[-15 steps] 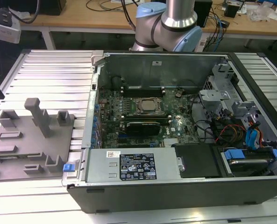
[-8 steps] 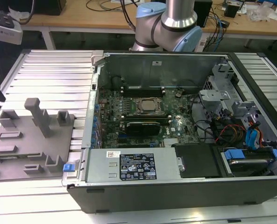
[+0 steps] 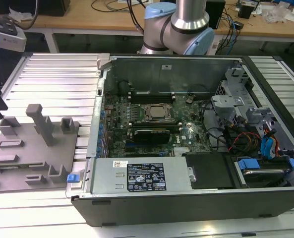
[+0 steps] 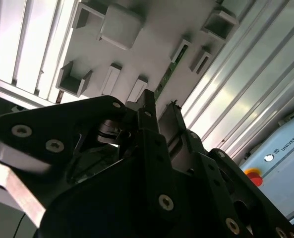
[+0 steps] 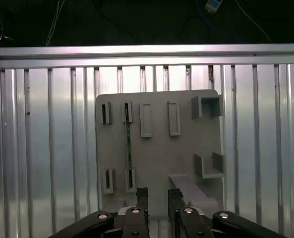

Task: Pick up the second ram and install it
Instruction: 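Pick up the second ram and move it above second insertion slot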

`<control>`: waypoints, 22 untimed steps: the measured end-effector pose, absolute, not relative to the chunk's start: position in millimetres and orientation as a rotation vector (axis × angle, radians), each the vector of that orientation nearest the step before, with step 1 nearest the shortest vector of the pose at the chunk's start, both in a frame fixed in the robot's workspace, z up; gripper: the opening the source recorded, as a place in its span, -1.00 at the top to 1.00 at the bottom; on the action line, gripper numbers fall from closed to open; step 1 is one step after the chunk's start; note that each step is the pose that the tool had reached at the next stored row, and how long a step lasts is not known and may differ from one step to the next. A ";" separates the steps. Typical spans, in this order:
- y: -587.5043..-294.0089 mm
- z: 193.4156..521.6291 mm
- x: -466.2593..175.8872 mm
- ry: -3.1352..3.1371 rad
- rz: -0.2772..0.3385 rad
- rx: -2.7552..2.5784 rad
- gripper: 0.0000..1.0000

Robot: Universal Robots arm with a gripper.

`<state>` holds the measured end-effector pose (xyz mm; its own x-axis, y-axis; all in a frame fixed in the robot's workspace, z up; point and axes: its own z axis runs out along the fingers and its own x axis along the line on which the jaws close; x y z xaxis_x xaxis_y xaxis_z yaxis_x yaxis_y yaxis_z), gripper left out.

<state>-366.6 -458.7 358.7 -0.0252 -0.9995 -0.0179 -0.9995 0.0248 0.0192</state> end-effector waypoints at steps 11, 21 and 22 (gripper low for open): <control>-458.7 349.8 -366.7 -2.248 -0.041 2.193 0.40; -458.7 342.7 -366.7 -2.249 -0.041 2.193 0.40; -458.7 341.1 -366.7 -2.248 -0.041 2.193 0.40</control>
<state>-366.7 -458.7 341.1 -0.0252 -0.9995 -0.0178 -0.9995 0.0249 0.0192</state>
